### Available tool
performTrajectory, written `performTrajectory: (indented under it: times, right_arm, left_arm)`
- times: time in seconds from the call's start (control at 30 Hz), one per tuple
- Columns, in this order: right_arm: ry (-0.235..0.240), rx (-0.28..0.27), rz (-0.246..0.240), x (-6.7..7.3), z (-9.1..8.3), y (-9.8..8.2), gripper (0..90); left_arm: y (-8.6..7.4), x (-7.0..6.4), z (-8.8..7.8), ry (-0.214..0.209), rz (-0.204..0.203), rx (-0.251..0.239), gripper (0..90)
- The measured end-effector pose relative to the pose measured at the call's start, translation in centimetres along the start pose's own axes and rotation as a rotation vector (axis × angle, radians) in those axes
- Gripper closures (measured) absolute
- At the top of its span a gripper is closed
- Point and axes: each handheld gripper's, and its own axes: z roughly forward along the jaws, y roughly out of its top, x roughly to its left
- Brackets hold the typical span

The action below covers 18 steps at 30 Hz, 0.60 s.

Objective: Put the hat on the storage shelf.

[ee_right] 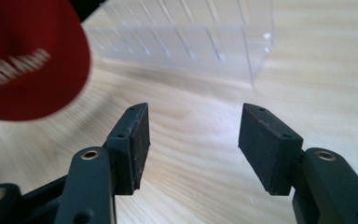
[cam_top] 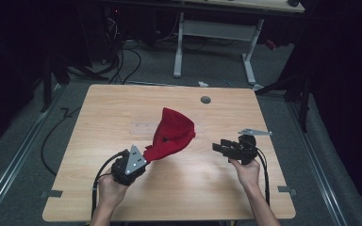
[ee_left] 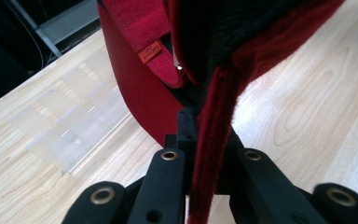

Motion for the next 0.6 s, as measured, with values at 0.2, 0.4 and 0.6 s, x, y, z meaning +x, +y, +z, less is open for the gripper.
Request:
performTrajectory:
  times: [0.2, 0.4, 0.6]
  right_arm:
    - [-0.098, 0.053, -0.023, -1.0, 1.0, -2.0, 42.4]
    - [-0.277, 0.126, -0.138, -1.2, 2.4, -4.1, 42.0]
    - [-0.321, 0.112, -0.162, -1.2, 2.5, -4.5, 41.5]
  left_arm:
    - [0.8, 1.1, -0.2, 0.007, -0.071, -0.031, 85.7]
    - [1.4, 2.3, -0.1, 0.016, -0.147, -0.055, 85.7]
    - [1.8, 2.9, -0.3, 0.015, -0.180, -0.057, 85.7]
